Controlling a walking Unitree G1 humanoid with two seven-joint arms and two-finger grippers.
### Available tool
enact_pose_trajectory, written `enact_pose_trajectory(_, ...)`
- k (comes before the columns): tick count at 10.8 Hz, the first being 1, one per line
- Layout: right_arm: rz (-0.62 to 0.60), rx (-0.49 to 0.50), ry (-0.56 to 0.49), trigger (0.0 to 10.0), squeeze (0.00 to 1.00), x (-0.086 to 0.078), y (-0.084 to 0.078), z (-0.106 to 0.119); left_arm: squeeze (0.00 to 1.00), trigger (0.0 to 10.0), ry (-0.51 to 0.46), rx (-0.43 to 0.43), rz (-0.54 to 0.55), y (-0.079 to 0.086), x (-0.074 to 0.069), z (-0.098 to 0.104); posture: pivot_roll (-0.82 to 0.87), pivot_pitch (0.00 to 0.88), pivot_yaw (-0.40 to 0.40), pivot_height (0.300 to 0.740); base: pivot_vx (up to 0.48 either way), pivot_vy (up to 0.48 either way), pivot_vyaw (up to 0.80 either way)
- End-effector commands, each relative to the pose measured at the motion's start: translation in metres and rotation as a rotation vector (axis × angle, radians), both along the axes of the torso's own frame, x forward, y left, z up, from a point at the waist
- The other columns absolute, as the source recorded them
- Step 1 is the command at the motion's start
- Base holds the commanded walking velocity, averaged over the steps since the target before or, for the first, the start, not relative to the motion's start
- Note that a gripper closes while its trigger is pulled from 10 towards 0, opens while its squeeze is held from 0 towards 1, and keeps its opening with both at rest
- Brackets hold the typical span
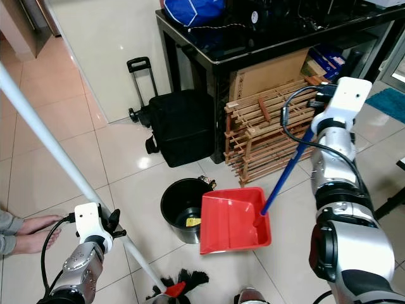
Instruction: Sweep floor
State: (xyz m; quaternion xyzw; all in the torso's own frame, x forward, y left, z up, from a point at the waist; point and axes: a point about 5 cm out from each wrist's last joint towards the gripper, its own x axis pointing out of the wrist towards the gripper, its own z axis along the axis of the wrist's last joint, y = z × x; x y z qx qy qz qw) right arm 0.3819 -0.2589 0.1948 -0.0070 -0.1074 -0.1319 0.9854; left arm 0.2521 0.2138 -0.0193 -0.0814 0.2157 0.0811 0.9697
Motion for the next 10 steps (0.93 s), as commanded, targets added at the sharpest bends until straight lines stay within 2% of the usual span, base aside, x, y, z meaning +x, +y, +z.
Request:
enact_pose_trajectory(1, -0.010, -0.012, 0.035, 10.0, 0.00, -0.004, -0.007, -0.008, 0.00, 10.0, -0.018, -0.011, 0.003, 0.000, 0.005, 0.004, -0.13, 0.069, 0.109, 0.740, 0.000, 0.000, 0.00)
enact_pose_trajectory(5, -0.023, -0.017, 0.066, 10.0, 0.00, -0.009, -0.010, -0.020, 0.00, 10.0, -0.023, -0.023, 0.006, -0.002, 0.008, 0.006, -0.13, 0.072, 0.110, 0.740, 0.000, 0.000, 0.00)
enact_pose_trajectory(7, -0.063, 0.003, 0.094, 10.0, 0.00, -0.016, -0.022, -0.029, 0.00, 10.0, -0.012, -0.025, 0.018, -0.001, 0.007, 0.005, -0.13, 0.071, 0.108, 0.740, 0.000, 0.000, 0.00)
enact_pose_trajectory(9, -0.099, -0.006, 0.089, 10.0, 0.00, -0.020, -0.032, -0.027, 0.00, 10.0, -0.010, -0.026, 0.015, -0.001, 0.007, 0.004, -0.13, 0.066, 0.110, 0.740, 0.000, 0.000, 0.00)
enact_pose_trajectory(10, -0.156, -0.019, 0.075, 10.0, 0.00, -0.024, -0.046, -0.022, 0.00, 10.0, -0.009, -0.026, 0.014, -0.002, 0.008, 0.005, -0.14, 0.065, 0.111, 0.740, 0.000, 0.000, 0.00)
